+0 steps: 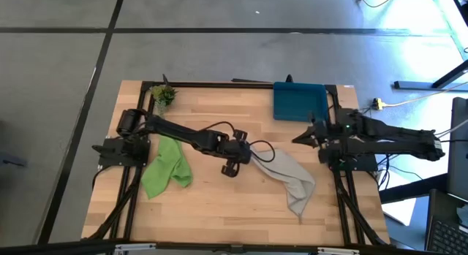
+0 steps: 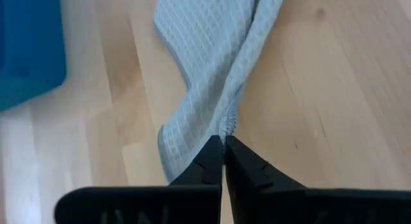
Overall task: Roll microfiber towels into tight, uniform cylinder then place into a basket
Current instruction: Fold the gray microfiber cloth
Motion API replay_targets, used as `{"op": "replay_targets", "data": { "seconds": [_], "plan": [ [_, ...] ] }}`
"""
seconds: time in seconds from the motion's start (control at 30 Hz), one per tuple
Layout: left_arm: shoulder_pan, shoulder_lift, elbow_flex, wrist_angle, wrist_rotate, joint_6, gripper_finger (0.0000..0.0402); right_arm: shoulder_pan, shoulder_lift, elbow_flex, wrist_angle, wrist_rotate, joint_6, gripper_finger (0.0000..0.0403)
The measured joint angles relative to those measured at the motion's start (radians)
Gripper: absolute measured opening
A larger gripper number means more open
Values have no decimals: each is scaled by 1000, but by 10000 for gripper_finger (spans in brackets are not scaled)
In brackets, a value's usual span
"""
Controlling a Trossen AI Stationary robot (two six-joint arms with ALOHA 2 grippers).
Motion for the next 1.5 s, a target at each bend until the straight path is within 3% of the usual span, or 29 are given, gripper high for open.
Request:
{"op": "replay_targets", "data": {
  "seconds": [0.3,0.53,0.77,1.1,1.5],
  "plan": [
    [-42,-5,0,-235,4,-70,0,0,156,-2,32,-21,-19,6],
    [-59,-6,0,-243,4,-135,0,0,229,-2,134,-113,-20,9],
    [-53,-74,44,-232,5,-164,0,1,242,-2,176,-143,-23,46],
    [18,-167,180,-233,-49,-320,0,69,295,-2,215,-125,-78,84],
    [56,-170,479,-239,-52,-295,0,137,402,-2,354,-122,-76,85]
  ]
}}
